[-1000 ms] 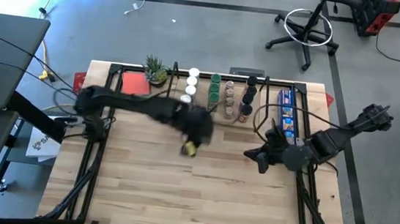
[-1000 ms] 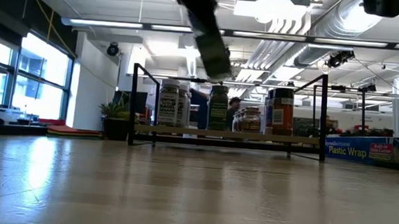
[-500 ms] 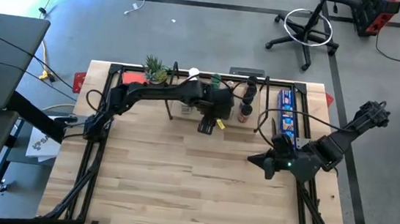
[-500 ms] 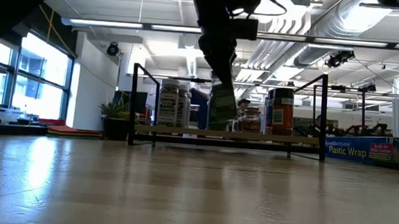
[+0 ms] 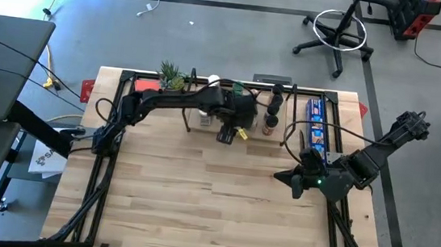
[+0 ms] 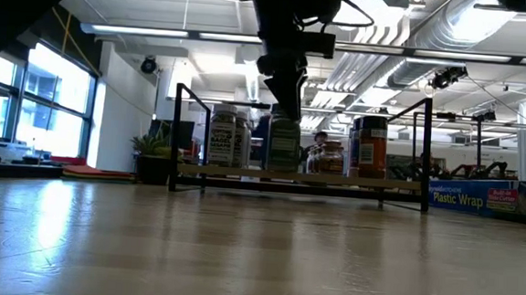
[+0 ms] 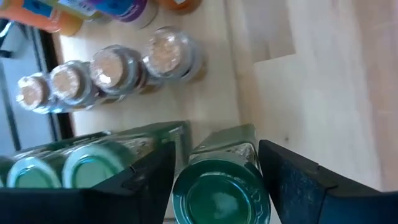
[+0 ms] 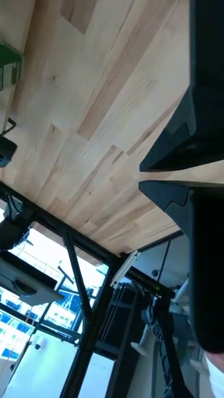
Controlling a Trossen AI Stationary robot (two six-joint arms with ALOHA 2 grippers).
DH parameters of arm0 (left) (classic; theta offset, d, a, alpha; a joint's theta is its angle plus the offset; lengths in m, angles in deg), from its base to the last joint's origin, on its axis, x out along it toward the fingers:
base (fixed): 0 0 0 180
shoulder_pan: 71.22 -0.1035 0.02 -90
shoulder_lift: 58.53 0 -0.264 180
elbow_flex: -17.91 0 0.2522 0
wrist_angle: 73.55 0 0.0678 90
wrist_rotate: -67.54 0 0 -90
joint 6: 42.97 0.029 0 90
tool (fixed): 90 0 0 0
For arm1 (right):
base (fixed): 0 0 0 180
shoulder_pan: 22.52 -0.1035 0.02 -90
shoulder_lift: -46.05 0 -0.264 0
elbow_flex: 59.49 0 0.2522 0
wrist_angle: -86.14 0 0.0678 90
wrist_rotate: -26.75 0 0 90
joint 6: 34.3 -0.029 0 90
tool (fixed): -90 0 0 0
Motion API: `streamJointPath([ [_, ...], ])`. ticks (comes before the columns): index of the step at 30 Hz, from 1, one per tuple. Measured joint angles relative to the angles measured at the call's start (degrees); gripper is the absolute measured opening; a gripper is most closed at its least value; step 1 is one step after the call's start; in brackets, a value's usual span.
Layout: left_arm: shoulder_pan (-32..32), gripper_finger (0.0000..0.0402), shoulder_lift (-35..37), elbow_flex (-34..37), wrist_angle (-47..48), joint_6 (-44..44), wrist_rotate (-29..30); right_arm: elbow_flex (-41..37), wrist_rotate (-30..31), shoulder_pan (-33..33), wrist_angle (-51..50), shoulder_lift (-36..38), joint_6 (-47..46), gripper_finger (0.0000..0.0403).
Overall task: Shelf spices
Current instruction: Put the green seasoning bottle on the shelf, aligned with the other green bottle, then return to Home Position
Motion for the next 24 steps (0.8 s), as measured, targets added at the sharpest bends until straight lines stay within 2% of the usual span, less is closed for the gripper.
streamJointPath([
  [11, -0.74, 0.0234, 0.00, 0.00, -4.47, 6.88, 3.05, 0.00, 0.00, 0.00, 0.00, 0.00, 0.90, 0.0028],
  [17, 0.26, 0.0235, 1.34, 0.00, -4.73, 7.19, 3.27, 0.00, 0.01, 0.00, 0.00, 0.00, 2.00, 0.0028],
  [22, 1.17, 0.0235, 5.52, 0.00, -0.95, 1.85, 5.18, 0.02, 0.02, 0.00, -0.38, 0.00, 2.62, 0.0028],
  [24, 1.11, 0.0235, 7.45, -0.02, 2.31, -3.56, 2.27, 0.02, 0.01, 0.00, -1.04, 0.00, 2.62, 0.0028],
])
